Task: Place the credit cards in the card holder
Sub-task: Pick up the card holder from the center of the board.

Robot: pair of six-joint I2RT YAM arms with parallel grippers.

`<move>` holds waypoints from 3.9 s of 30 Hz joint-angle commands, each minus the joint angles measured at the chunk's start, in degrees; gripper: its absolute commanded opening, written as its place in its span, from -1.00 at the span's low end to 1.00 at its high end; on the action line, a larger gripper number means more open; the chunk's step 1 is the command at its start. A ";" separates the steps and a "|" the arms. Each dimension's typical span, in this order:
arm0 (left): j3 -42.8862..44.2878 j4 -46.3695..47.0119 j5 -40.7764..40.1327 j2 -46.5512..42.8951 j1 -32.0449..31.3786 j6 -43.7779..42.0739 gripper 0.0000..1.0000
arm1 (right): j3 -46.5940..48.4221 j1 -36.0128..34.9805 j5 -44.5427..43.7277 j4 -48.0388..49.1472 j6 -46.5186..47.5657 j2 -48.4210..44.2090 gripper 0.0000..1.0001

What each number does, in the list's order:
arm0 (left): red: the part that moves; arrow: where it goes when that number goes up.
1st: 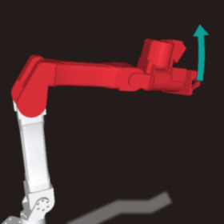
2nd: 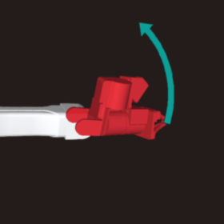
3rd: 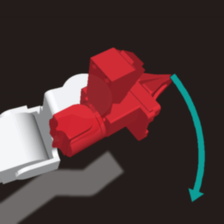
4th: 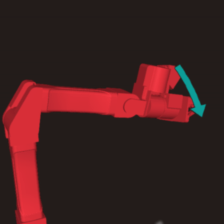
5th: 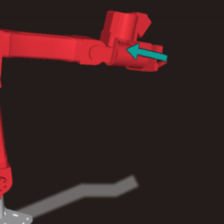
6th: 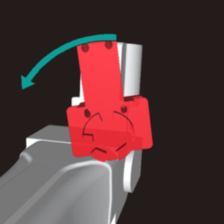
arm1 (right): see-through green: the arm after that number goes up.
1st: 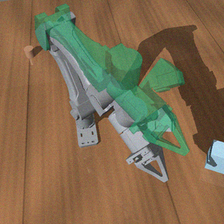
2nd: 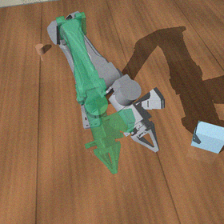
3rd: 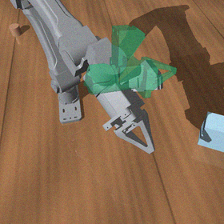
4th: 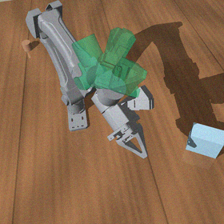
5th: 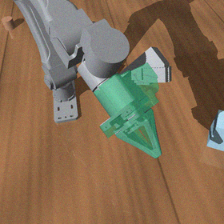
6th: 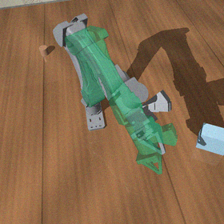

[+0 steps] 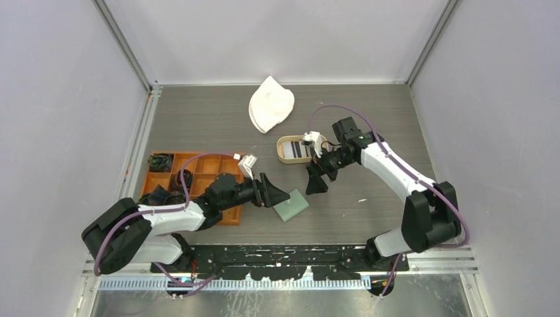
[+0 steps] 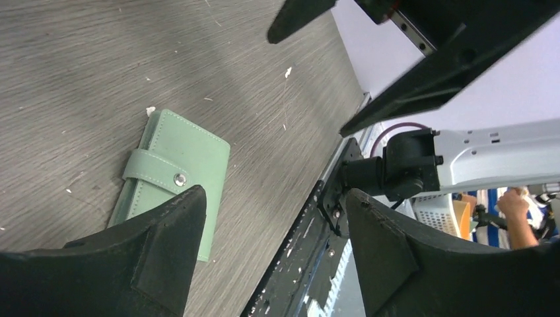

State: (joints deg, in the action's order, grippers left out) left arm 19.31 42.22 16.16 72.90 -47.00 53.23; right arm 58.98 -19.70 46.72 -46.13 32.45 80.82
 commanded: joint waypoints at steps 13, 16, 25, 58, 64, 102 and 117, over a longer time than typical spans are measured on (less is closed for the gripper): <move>-3.83 -9.68 -20.53 -22.15 -3.65 -14.15 0.82 | 5.96 -2.49 -11.37 -1.86 -7.91 9.67 0.51; -7.35 -3.36 -21.22 -22.44 -3.67 -12.75 0.90 | 5.97 -2.53 -13.38 -0.73 -10.22 10.44 0.40; -4.05 -2.72 -16.61 -13.53 -3.64 -11.38 0.36 | 8.72 -5.17 -7.48 -1.15 -16.40 19.50 0.00; -3.89 -15.67 -10.89 -13.57 -4.50 -14.45 0.26 | 8.90 -12.48 -0.98 -8.00 4.29 16.73 -0.98; -10.66 -4.38 -5.85 -18.68 -4.50 -19.01 0.30 | 4.42 -12.55 1.36 -12.20 21.73 6.63 -0.98; -6.22 39.66 16.50 16.56 -4.83 -21.33 -1.00 | 2.16 -12.12 5.67 -13.11 28.45 -1.19 -0.98; 7.63 -8.42 18.73 9.96 -4.85 2.59 -1.00 | -1.72 -10.82 3.34 -10.03 31.24 -9.93 0.12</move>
State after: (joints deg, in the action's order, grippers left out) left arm 23.09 45.21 33.63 84.99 -51.75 48.60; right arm 58.46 -29.89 45.82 -54.87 57.43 71.94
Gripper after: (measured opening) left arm 0.148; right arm 0.551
